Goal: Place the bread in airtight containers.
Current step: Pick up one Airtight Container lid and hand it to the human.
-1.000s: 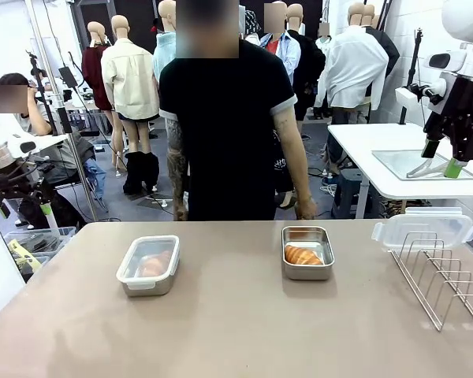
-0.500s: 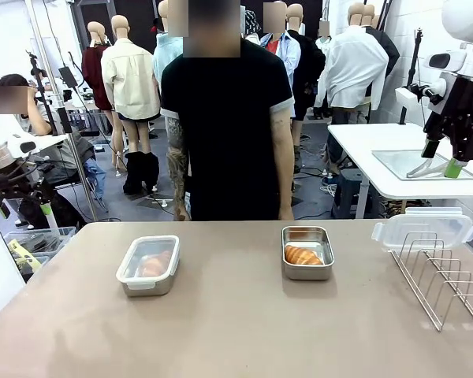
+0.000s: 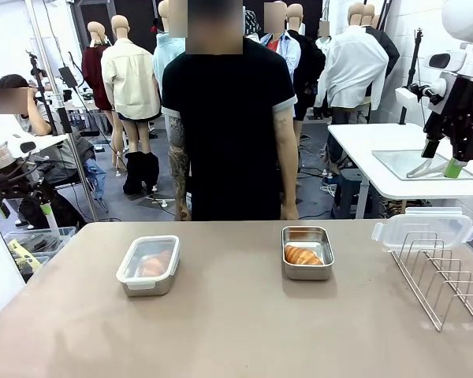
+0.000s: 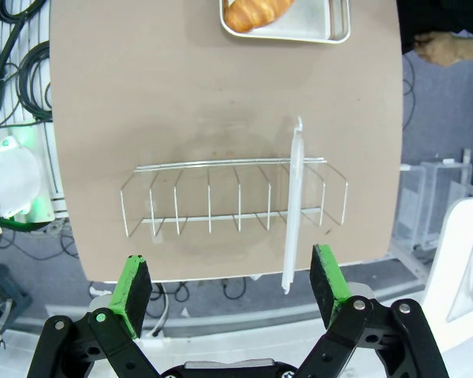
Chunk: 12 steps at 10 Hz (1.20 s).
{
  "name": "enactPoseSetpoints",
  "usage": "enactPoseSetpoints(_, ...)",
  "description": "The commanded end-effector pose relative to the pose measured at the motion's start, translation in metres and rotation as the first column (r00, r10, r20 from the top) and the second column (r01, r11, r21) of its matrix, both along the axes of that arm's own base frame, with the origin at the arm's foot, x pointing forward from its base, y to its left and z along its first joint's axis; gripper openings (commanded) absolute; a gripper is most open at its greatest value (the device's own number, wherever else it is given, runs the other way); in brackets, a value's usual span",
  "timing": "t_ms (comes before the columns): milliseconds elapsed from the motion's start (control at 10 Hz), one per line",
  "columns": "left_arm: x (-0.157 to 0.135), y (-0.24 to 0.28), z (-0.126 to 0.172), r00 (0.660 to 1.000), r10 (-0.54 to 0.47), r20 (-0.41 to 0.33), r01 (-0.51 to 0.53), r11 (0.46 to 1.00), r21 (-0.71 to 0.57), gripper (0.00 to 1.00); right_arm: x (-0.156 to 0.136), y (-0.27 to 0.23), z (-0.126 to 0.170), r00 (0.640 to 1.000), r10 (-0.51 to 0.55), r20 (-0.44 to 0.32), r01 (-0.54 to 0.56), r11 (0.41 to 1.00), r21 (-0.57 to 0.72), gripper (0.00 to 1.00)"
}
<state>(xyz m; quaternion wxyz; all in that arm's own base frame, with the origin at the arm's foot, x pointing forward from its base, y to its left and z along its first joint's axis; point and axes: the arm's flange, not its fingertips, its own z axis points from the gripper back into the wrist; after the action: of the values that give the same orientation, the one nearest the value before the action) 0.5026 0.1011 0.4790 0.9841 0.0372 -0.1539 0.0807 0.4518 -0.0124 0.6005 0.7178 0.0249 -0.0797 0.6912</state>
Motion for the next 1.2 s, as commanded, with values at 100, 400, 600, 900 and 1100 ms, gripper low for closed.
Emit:
enactPoseSetpoints(100, -0.002, 0.000, 0.000, 1.000, 0.005, 0.000, -0.005, 1.000, 0.009, 1.00, 0.002, -0.003, -0.010, 0.999, -0.035, 0.009, 0.034, 0.999, 0.015, 1.00)
enactPoseSetpoints(400, -0.002, 0.000, 0.000, 1.000, 0.005, 0.000, -0.005, 1.000, 0.009, 1.00, 0.021, -0.007, -0.046, 0.996, -0.078, 0.049, 0.080, 0.995, -0.052, 1.00)
enactPoseSetpoints(600, -0.002, 0.000, 0.000, 1.000, 0.005, 0.000, -0.005, 1.000, 0.009, 1.00, 0.038, -0.016, -0.066, 0.999, -0.040, 0.003, 0.040, 0.999, -0.014, 1.00)
enactPoseSetpoints(900, -0.002, 0.000, 0.000, 1.000, 0.005, 0.000, -0.005, 1.000, 0.009, 1.00, 0.072, -0.029, -0.102, 0.993, -0.029, -0.115, 0.028, 0.999, -0.018, 1.00)
enactPoseSetpoints(1100, -0.002, 0.000, 0.000, 1.000, 0.005, 0.000, -0.005, 1.000, 0.009, 1.00, 0.078, -0.034, -0.119, 0.984, -0.027, -0.174, 0.020, 0.999, -0.041, 1.00)
